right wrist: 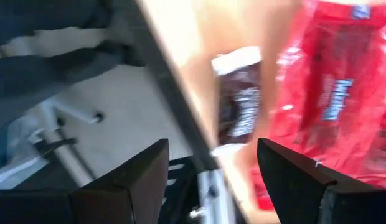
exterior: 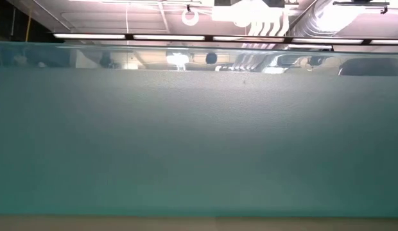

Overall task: Sort candy
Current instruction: Put the brown chocolate bar into the transparent bin

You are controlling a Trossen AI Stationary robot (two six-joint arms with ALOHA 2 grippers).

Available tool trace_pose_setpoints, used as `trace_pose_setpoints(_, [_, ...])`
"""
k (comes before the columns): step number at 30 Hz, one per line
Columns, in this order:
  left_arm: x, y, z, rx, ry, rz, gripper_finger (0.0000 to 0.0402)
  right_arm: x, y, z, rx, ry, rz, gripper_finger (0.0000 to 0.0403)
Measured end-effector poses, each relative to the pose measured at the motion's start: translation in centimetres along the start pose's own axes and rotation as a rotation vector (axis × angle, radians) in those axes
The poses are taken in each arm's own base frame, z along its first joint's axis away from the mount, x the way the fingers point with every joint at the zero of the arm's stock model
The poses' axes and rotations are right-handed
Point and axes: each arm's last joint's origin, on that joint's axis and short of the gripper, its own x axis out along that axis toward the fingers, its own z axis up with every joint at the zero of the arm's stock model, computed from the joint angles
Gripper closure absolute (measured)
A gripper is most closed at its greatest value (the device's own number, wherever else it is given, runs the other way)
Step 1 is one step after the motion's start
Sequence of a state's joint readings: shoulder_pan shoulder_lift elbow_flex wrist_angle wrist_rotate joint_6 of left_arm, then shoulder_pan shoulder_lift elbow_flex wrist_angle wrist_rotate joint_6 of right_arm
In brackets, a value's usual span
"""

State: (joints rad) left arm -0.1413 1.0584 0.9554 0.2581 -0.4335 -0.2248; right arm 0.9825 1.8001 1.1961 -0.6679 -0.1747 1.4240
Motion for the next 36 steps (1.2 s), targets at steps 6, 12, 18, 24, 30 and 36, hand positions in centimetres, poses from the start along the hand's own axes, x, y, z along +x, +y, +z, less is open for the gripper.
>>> trace_pose_setpoints(6, [0.0,0.0,0.0,0.001,0.000,0.000,0.0218,2.5,-0.7,0.3,0.057,0.016,-0.107,0.0164])
trace_pose_setpoints(12, [0.0,0.0,0.0,0.002,0.000,0.001,0.0218,3.1,-0.6,0.2,0.056,0.043,-0.113,0.0164])
trace_pose_setpoints(18, [0.0,0.0,0.0,0.087,-0.002,0.002,0.0218,3.2,-0.8,-0.1,0.048,0.031,-0.140,0.0173])
trace_pose_setpoints(24, [-0.2,0.1,0.4,0.136,-0.019,0.023,0.0218,3.3,-0.8,-0.1,0.045,0.030,-0.135,0.0274])
trace_pose_setpoints(30, [-0.7,0.2,0.9,0.182,-0.038,0.027,0.0218,3.3,0.5,-0.4,0.006,0.032,-0.028,0.0389])
trace_pose_setpoints(36, [-1.2,0.5,1.5,0.185,-0.060,0.073,0.0218,0.8,1.9,-0.6,-0.086,0.023,-0.019,0.0400])
